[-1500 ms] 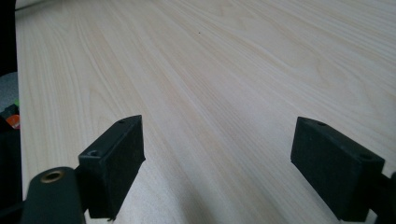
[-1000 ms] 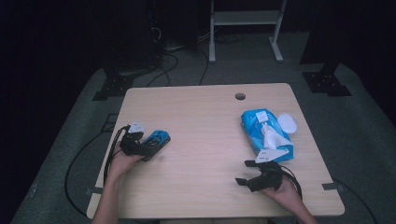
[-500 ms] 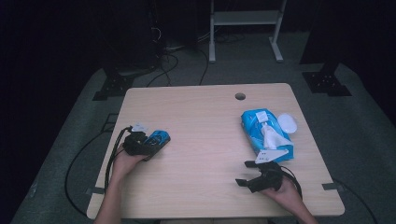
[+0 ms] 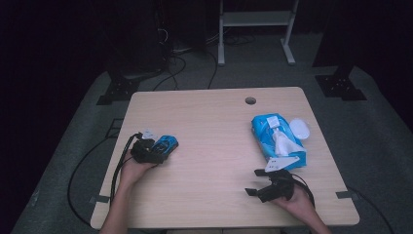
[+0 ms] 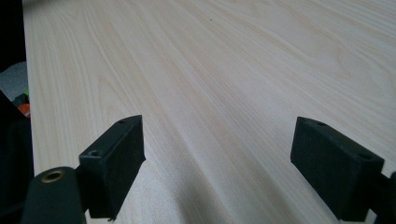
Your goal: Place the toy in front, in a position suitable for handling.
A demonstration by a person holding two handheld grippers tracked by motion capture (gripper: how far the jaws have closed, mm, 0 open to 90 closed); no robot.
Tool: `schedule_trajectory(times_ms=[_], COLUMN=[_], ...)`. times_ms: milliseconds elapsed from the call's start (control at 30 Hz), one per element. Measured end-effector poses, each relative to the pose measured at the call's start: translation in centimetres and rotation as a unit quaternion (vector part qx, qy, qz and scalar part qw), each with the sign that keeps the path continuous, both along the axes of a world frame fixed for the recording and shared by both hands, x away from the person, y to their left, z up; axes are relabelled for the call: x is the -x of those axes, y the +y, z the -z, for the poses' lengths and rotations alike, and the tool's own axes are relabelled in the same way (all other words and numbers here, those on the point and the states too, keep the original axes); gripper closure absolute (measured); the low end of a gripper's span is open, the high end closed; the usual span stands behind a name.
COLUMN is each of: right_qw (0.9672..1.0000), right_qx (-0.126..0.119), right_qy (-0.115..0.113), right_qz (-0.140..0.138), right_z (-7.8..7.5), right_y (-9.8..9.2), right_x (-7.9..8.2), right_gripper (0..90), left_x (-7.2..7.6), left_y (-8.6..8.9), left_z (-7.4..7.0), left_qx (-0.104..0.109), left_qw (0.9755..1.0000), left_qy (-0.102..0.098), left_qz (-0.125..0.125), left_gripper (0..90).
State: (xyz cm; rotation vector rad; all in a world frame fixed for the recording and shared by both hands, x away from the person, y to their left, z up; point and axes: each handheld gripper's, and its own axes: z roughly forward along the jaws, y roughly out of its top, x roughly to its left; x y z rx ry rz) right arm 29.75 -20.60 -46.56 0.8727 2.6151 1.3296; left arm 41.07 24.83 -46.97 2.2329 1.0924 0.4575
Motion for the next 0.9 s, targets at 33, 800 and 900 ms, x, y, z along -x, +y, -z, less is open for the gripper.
schedule_trajectory(times_ms=[33,800,900], right_qw=[1.0,1.0,1.0], right_qx=[0.0,0.002,0.001], right_qy=[0.0,0.002,0.002], right_qz=[0.0,-0.009,-0.009], right_z=[0.0,0.0,0.0], right_y=[0.0,-0.1,0.0], right_x=[0.0,0.1,0.1], right_gripper=[16.6,16.6,16.6], left_x=[0.0,0.8,0.8], left_y=[0.0,1.0,1.2], left_z=[0.0,-0.5,-0.7], left_qx=[0.001,0.039,0.045], left_qw=[1.0,0.999,0.9987], left_qy=[-0.001,-0.004,-0.005], left_qz=[-0.001,-0.02,-0.022], left_gripper=[16.3,27.7,27.7])
